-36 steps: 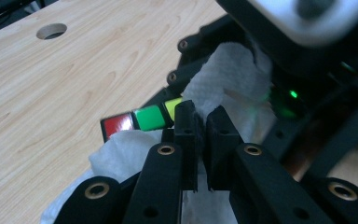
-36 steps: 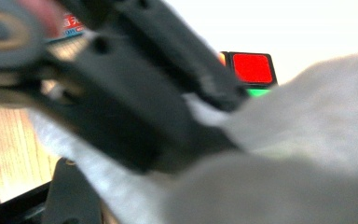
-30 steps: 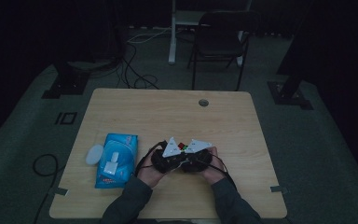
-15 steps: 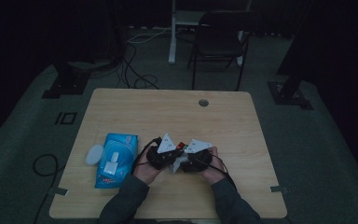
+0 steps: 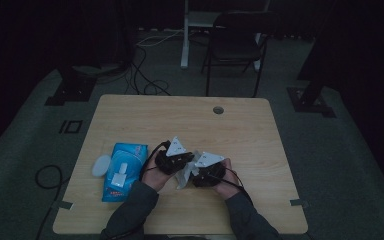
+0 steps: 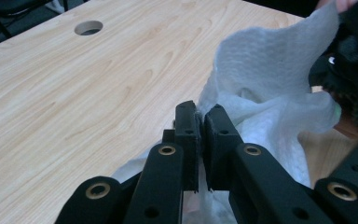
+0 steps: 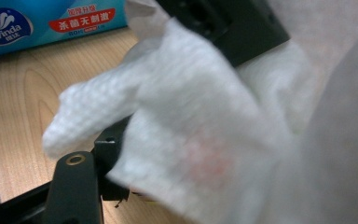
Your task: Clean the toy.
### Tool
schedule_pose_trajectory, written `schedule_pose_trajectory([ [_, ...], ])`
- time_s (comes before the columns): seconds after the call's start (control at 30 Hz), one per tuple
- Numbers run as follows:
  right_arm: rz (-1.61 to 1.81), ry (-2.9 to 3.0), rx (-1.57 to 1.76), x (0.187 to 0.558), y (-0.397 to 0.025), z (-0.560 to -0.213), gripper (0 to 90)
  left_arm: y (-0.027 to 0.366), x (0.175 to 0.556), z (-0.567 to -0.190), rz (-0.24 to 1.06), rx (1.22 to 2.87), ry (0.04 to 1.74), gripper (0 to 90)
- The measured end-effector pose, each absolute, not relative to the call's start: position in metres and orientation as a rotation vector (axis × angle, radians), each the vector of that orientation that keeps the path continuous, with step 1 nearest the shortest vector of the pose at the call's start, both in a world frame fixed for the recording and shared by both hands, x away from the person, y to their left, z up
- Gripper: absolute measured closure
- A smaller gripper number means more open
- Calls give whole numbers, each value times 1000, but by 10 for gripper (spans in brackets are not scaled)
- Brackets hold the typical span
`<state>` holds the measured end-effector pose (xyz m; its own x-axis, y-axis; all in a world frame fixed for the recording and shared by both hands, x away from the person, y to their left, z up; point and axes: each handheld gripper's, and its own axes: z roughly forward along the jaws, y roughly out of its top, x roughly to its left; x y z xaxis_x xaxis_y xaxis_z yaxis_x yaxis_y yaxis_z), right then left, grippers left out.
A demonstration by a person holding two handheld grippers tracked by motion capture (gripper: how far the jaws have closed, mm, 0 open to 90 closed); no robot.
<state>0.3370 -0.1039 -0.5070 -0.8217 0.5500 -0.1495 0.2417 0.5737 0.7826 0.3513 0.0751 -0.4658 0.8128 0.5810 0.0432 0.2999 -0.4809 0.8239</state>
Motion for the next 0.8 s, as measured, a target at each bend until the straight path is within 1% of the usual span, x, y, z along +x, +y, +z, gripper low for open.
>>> schedule_pose_trajectory([
  [0.6,1065,2375,541,327,-99,-503,338,74,365,-456,385,2105,643,863],
  [0.8,1059,2359,511,324,-98,-503,338,73,368,-455,347,2105,644,862],
])
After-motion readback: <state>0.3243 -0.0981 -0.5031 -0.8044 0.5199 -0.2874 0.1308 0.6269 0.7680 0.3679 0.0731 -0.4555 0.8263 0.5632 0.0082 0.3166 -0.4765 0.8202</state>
